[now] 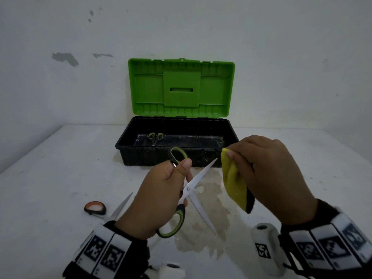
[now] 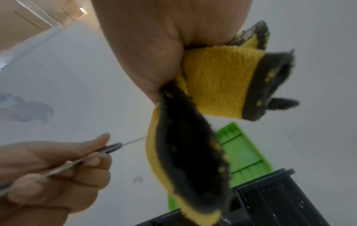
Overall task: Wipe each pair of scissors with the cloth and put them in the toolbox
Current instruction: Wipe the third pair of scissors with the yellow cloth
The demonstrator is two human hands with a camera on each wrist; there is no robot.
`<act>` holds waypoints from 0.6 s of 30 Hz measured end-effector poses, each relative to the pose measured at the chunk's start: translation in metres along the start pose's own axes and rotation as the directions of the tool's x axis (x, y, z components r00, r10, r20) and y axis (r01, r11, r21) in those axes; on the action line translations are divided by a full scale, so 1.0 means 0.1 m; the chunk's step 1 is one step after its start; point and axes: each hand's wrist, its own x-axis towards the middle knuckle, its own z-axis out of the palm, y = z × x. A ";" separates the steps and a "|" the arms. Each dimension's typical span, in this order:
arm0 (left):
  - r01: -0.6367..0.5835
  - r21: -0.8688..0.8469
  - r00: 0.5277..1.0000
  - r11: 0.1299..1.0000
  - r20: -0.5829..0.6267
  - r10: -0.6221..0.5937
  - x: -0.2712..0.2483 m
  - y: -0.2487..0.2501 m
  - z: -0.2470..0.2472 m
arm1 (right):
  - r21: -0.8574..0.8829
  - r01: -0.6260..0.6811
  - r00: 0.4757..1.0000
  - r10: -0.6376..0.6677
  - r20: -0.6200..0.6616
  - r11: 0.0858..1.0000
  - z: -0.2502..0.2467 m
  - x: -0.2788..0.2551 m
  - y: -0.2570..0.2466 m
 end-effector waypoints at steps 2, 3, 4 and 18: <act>0.027 -0.017 1.000 0.999 -0.006 -0.027 0.02 0.01 0.01 | 0.014 0.040 0.998 -0.039 -0.053 0.999 -0.06 -0.01 -0.10; 0.034 -0.033 0.999 0.999 -0.012 -0.035 0.03 0.01 0.02 | 0.019 0.089 0.994 -0.087 -0.070 0.996 -0.08 -0.03 -0.19; 0.035 -0.042 0.999 0.998 -0.019 -0.036 0.04 0.01 0.03 | 0.018 0.149 0.987 -0.147 -0.070 0.989 -0.07 -0.05 -0.30; -0.044 0.085 0.997 0.995 -0.058 0.049 0.05 -0.05 0.02 | 0.003 0.322 0.946 -0.322 0.026 0.947 0.12 -0.22 -0.51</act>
